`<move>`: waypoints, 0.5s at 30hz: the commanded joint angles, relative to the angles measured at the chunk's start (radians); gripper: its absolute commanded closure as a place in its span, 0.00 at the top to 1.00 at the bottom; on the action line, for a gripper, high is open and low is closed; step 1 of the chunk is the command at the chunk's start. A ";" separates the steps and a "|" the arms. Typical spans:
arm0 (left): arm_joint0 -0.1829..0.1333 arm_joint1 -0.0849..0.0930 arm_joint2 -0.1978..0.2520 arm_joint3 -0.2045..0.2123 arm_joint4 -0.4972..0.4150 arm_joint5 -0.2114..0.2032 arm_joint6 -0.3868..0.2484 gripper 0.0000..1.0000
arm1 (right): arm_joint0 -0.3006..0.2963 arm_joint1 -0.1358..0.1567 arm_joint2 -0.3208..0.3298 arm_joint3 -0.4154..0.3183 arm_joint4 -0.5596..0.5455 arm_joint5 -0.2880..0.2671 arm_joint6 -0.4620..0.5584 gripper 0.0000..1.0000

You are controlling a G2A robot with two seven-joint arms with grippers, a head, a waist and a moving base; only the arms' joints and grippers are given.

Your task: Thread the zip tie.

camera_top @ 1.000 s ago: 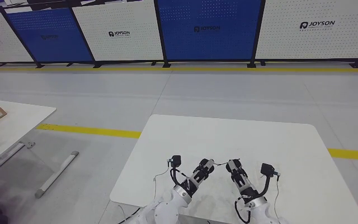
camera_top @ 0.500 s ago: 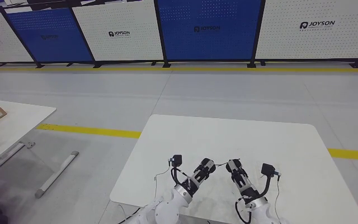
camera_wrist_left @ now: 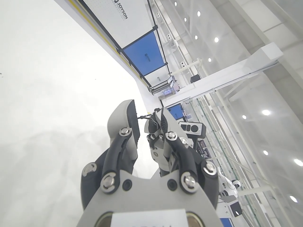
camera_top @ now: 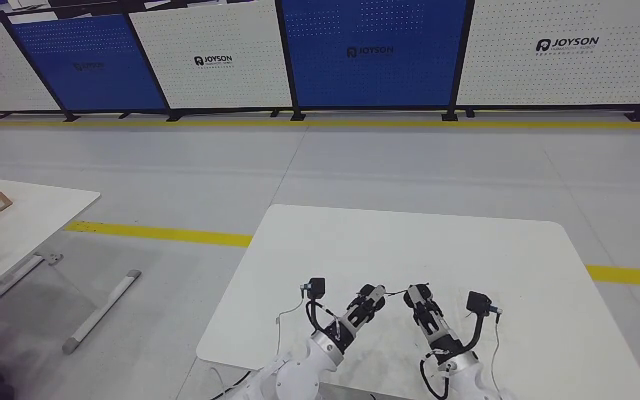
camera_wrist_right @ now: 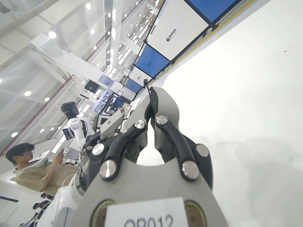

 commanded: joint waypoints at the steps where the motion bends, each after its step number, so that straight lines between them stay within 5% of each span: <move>1: 0.001 0.000 -0.001 0.001 0.001 0.000 -0.002 0.11 | -0.001 0.000 0.001 -0.001 -0.001 -0.001 -0.002 0.00; 3: 0.001 0.000 -0.003 0.001 0.002 0.001 -0.002 0.00 | -0.003 -0.001 0.002 -0.002 -0.001 -0.002 -0.003 0.00; 15: 0.007 0.000 -0.006 -0.005 -0.010 -0.021 -0.036 0.00 | -0.001 -0.003 -0.002 -0.009 0.000 -0.001 0.024 0.00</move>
